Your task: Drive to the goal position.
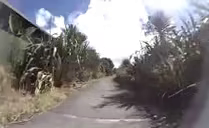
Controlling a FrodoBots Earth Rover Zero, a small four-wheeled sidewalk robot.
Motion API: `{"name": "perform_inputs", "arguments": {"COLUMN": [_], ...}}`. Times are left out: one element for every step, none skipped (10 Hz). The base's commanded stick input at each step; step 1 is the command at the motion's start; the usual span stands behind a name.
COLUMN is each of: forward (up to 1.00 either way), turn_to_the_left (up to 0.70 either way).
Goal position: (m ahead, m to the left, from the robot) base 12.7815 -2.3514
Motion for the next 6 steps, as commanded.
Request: {"name": "perform_inputs", "arguments": {"forward": [0.85, 0.85, 0.85, 0.85, 0.85, 0.85], "turn_to_the_left": [-0.34, -0.31, -0.28, 0.00, 0.00, 0.00]}}
